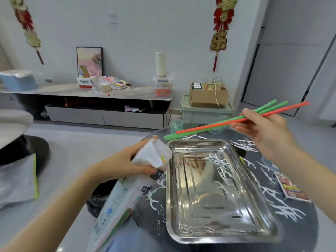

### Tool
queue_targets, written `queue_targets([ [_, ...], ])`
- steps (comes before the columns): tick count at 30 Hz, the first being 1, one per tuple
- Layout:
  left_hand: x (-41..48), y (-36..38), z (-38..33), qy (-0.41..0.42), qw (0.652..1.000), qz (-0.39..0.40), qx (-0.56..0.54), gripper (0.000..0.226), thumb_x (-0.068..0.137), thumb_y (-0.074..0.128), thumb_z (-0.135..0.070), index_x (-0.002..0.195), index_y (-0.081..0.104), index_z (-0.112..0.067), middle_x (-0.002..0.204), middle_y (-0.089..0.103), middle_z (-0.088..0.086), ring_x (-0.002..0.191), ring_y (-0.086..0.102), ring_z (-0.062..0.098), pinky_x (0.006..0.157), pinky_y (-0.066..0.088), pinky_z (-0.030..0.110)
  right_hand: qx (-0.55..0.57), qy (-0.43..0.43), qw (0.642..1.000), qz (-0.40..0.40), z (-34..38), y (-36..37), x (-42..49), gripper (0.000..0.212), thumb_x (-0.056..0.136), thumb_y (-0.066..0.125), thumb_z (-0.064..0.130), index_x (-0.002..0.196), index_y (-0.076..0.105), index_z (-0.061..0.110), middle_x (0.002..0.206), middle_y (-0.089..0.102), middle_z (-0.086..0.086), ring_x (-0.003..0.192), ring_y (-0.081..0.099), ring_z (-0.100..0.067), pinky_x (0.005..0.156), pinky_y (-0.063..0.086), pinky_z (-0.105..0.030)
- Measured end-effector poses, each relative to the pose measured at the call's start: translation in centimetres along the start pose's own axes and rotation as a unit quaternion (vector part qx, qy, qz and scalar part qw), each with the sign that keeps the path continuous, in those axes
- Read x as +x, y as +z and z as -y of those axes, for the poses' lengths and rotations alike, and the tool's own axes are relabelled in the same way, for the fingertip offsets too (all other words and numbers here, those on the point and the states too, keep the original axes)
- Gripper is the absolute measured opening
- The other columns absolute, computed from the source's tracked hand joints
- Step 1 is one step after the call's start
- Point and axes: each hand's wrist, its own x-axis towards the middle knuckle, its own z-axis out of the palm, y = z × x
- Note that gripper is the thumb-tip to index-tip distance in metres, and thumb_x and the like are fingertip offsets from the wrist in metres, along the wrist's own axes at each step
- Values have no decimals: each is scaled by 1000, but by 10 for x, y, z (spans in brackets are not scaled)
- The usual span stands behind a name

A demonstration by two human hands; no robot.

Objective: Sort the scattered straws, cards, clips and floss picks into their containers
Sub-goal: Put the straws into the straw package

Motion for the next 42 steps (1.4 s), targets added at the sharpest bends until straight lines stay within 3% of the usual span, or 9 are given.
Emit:
queue_targets([
  [9, -3, 9, -27, 37, 999, -23, 21, 87, 74, 80, -29, 137, 28, -59, 113, 63, -27, 96, 62, -4, 75, 45, 6, 22, 47, 997, 57, 11, 10, -19, 13, 90, 59, 8, 84, 60, -4, 67, 71, -14, 59, 71, -20, 51, 53, -15],
  [13, -3, 11, -44, 57, 998, -22, 21, 86, 71, 82, -33, 136, 31, -56, 112, 62, -28, 98, 60, -7, 76, 44, 5, 12, -7, 998, 53, 38, 21, -18, 14, 91, 58, 10, 84, 60, -1, 62, 70, -9, 54, 69, -16, 47, 51, -14],
  [16, -4, 13, -58, 84, 996, -33, 21, 76, 63, 81, -44, 124, 40, -62, 106, 63, -30, 96, 60, -9, 73, 43, 3, -10, -51, 997, 54, 64, 27, -15, 15, 92, 58, 11, 81, 59, 1, 57, 69, -6, 50, 67, -14, 45, 49, -13],
  [21, 4, 15, -81, 128, 991, -31, 7, 63, 63, 78, -43, 114, 48, -67, 106, 65, -23, 95, 62, -4, 76, 46, 8, -66, -100, 989, 89, 101, 36, -8, 14, 92, 58, 13, 83, 57, 2, 56, 68, -3, 51, 67, -13, 45, 49, -13],
  [28, 10, 20, -95, 182, 979, -80, -49, 86, 59, 79, -37, 136, 41, -43, 126, 61, -16, 113, 60, 7, 84, 47, 14, -140, -146, 975, 92, 122, 33, 0, 12, 90, 62, 13, 84, 59, 4, 60, 69, -3, 56, 70, -19, 50, 52, -16],
  [33, 4, 27, -96, 231, 966, -108, -53, 93, 59, 84, -45, 140, 38, -35, 129, 57, -18, 116, 58, 5, 86, 46, 12, -148, -272, 944, 113, 124, 36, -16, 11, 92, 60, 17, 84, 59, 10, 64, 70, -3, 58, 70, -24, 52, 55, -22],
  [37, 5, 27, -94, 245, 958, -130, -73, 88, 60, 81, -56, 136, 41, -38, 130, 56, -21, 119, 56, 6, 89, 46, 15, -162, -260, 936, 174, 121, 47, -25, 10, 92, 60, 15, 89, 58, 5, 66, 70, -7, 59, 70, -26, 52, 56, -24],
  [42, 2, 26, -90, 254, 954, -136, -82, 86, 61, 82, -54, 136, 43, -47, 132, 57, -15, 117, 58, 8, 87, 47, 14, -196, -316, 915, 156, 134, 54, -22, 10, 95, 55, 15, 92, 54, 5, 67, 67, -5, 57, 69, -22, 50, 55, -23],
])
